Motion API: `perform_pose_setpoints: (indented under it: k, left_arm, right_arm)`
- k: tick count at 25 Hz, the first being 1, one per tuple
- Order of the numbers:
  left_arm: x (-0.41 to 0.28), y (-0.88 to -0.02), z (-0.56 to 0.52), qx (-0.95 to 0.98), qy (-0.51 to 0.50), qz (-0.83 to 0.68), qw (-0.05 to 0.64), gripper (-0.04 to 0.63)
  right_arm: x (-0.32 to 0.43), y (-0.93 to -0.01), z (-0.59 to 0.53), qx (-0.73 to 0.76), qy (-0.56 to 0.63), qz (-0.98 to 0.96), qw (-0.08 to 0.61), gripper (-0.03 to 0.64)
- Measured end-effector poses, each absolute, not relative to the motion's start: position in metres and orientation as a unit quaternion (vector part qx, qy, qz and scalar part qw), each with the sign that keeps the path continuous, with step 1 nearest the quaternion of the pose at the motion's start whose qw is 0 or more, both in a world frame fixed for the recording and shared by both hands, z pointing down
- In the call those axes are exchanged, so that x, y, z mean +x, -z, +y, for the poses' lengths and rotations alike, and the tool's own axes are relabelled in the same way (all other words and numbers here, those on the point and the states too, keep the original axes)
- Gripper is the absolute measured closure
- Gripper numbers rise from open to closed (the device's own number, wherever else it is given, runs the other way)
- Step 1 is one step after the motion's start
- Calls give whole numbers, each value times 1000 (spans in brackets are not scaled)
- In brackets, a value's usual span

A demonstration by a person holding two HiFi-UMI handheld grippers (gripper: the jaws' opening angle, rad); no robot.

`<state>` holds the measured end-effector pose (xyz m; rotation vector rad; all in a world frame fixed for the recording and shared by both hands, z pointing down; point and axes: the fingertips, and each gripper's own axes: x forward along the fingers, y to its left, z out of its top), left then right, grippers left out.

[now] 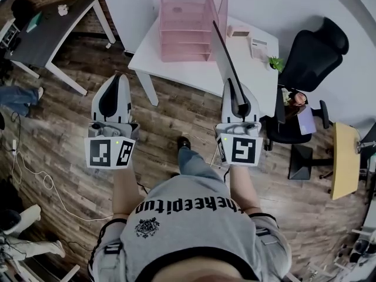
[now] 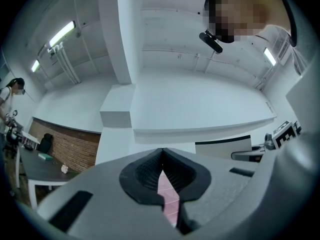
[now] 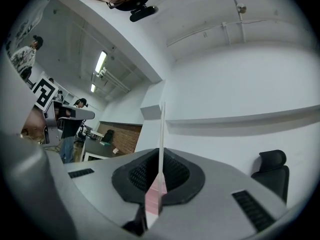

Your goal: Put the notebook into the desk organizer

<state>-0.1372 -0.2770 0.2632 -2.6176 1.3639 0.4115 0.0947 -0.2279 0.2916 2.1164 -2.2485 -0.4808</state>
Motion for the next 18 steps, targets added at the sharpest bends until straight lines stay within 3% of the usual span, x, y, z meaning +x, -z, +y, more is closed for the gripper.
perform_pose_setpoints:
  k: [8,18]
  left_arm:
    - [-132,-263,-332,-866,-131,476,83,592]
    - [-135,-279,-373,-858,-112,497,69,592]
  right_arm:
    - [93,-299,-300,641,189,-742,53,609]
    - [76,-353,-350,572,241,-753,220,609]
